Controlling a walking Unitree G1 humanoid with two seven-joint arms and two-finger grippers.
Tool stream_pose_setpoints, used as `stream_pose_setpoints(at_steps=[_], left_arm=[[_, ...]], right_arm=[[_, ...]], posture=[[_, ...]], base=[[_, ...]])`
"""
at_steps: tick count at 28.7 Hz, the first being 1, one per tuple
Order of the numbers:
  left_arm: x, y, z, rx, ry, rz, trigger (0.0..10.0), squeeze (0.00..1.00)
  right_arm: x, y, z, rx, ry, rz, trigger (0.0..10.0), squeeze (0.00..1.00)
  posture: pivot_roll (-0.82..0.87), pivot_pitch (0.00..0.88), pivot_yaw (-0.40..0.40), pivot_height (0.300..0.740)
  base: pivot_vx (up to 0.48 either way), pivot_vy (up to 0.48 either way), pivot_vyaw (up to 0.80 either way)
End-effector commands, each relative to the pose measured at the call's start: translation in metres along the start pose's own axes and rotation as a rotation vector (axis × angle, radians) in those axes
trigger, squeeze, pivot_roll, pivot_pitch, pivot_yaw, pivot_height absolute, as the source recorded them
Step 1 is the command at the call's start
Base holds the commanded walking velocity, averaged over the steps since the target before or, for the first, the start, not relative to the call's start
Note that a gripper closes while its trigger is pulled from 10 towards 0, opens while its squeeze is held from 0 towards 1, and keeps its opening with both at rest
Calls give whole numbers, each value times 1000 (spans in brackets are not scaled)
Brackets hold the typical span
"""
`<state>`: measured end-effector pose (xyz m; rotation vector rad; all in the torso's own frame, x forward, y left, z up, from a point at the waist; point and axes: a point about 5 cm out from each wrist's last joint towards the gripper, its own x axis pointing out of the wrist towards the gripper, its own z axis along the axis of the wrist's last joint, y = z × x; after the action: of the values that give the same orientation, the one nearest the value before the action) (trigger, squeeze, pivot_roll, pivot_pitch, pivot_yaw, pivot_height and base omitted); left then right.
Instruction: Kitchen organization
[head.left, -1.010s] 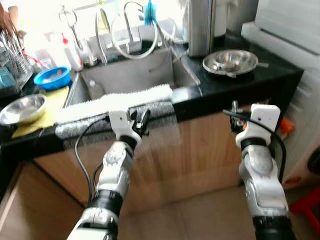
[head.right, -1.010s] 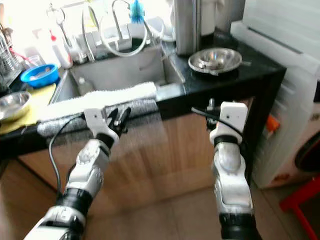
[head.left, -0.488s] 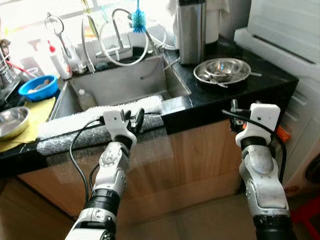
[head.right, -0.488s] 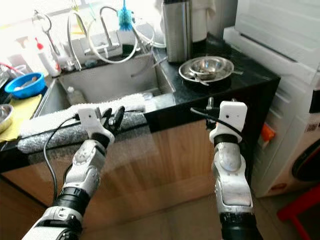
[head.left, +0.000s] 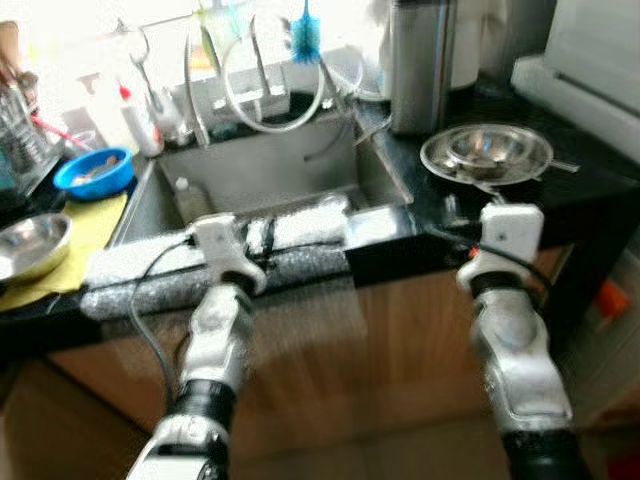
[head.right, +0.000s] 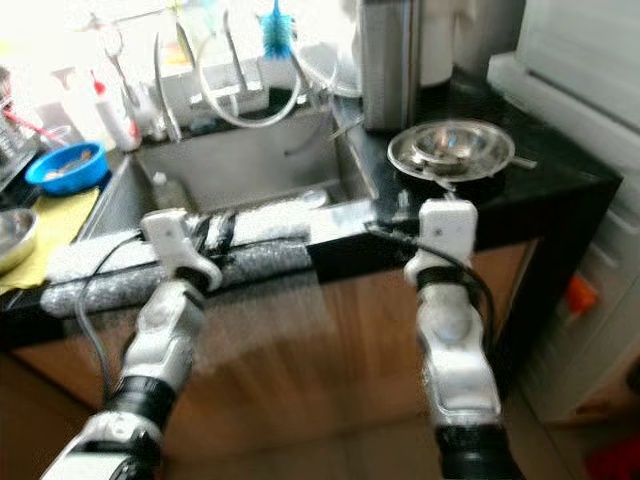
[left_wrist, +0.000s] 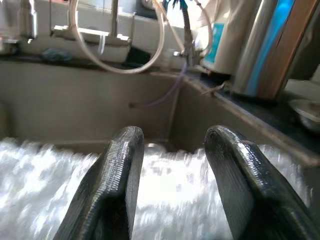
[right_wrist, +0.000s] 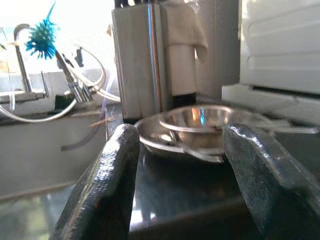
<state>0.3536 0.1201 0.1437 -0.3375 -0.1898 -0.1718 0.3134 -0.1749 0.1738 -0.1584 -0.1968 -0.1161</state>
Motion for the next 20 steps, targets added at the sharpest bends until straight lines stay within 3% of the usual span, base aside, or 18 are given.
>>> stream_pose_setpoints(at_steps=[1, 6, 10, 20], left_arm=[[0, 14, 9, 24, -23, 34, 10000, 0], [0, 14, 9, 23, -26, 35, 10000, 0], [1, 13, 10, 24, -26, 33, 10000, 0], [2, 14, 11, 27, -28, 32, 10000, 0]], right_arm=[[1, 11, 8, 25, -30, 33, 10000, 0], [1, 12, 8, -1, -33, 43, 10000, 0], [0, 13, 9, -7, -37, 49, 10000, 0], [1, 14, 8, 8, -34, 46, 10000, 0]], posture=[[-145, 0, 135, 740], [-145, 0, 137, 740], [-143, 0, 136, 740], [-142, 0, 139, 740]], base=[[311, 0, 0], [315, 0, 0], [314, 0, 730], [313, 0, 0]])
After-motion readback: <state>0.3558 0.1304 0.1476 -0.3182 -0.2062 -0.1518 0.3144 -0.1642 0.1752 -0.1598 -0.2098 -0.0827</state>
